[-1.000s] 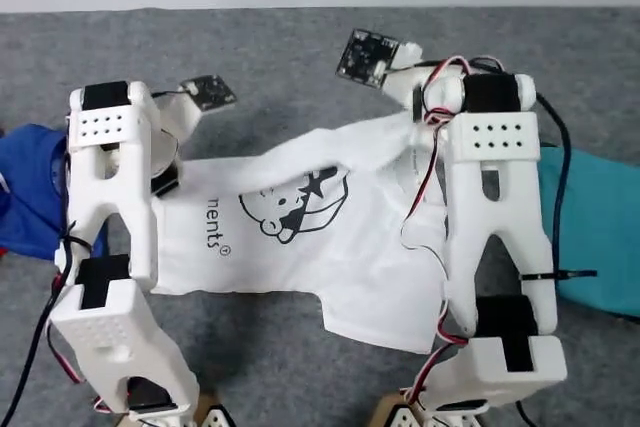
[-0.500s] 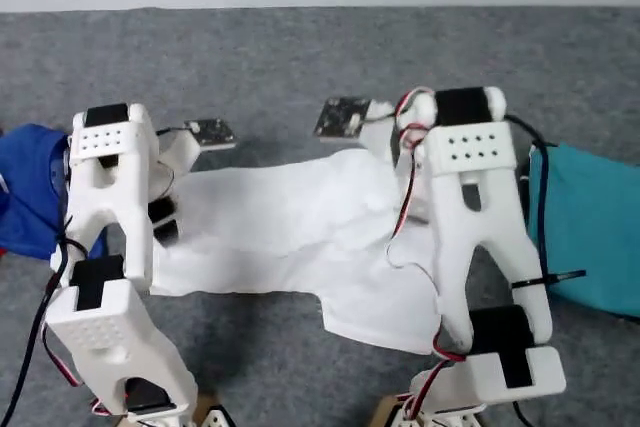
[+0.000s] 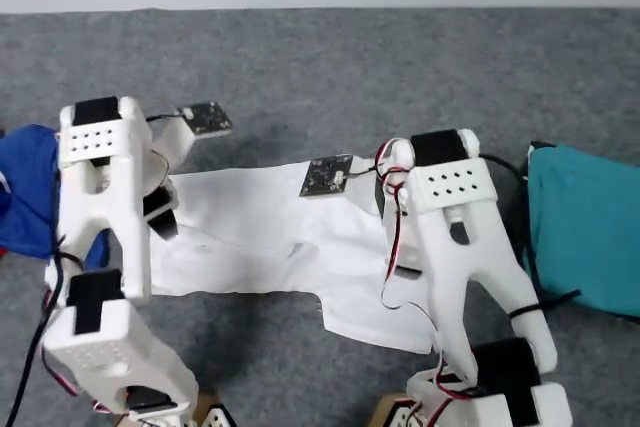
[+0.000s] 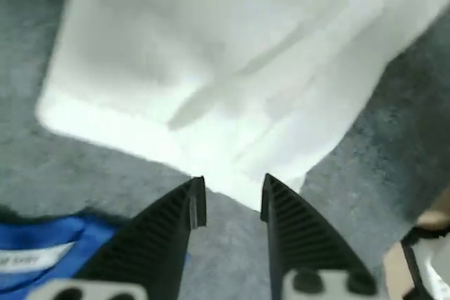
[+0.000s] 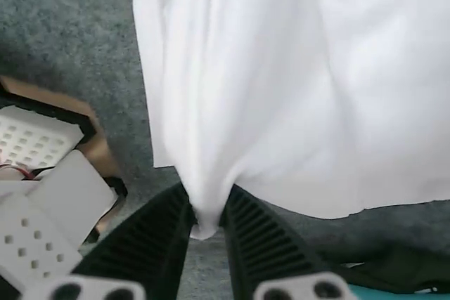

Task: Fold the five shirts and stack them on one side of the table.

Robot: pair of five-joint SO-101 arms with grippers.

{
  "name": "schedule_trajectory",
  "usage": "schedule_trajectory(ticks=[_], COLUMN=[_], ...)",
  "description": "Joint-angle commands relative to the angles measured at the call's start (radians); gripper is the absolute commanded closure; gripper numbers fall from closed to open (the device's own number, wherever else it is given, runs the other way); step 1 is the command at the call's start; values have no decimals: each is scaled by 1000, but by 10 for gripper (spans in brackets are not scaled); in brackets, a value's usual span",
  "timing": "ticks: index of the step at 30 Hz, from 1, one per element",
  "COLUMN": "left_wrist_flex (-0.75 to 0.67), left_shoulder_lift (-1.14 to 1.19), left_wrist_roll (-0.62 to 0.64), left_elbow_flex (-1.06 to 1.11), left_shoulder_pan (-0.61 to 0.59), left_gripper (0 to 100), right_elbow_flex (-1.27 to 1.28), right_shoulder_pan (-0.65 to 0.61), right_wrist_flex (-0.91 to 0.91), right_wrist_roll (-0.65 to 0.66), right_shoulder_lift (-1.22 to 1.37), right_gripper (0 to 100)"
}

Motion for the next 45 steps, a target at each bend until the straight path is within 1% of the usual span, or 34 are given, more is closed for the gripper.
schedule_trajectory(ticks=[1, 4, 7, 10, 13, 15, 19, 20, 24, 27, 30, 34, 37, 45], left_wrist_flex=[-94, -149, -192, -222, -219, -161, 25, 46, 43, 43, 43, 41, 40, 40], left_shoulder_lift=[-29, 44, 141, 222, 281, 301, 301, 299, 232, 144, 68, -18, -77, -201], left_wrist_roll=[81, 161, 213, 245, 252, 241, 86, 69, 49, 43, 43, 41, 46, 49], left_elbow_flex=[-28, -28, -30, -30, -30, -30, -30, -28, 12, 61, 147, 242, 243, 249], left_shoulder_pan=[23, 52, 80, 97, 104, 104, 83, 72, -17, -41, -26, 26, 48, 41], left_gripper=[863, 866, 867, 868, 899, 926, 992, 995, 991, 989, 988, 988, 989, 989], right_elbow_flex=[17, 43, 63, 66, 61, 60, 60, 60, 60, 63, 66, 89, 118, 127], right_shoulder_pan=[-2, -2, -2, -2, -2, -2, -1, -1, -1, -2, -4, -2, -2, 39], right_wrist_flex=[38, 36, 36, 38, 38, 38, 38, 38, 39, 41, 42, 42, 42, 42], right_wrist_roll=[-11, -11, -12, -12, -12, -12, -12, -12, -12, -12, -12, -12, -9, -8], right_shoulder_lift=[-44, -44, -44, -45, -45, -45, -45, -45, -45, -45, -45, -45, -45, -45], right_gripper=[988, 988, 988, 988, 988, 988, 988, 988, 988, 988, 988, 988, 988, 988])
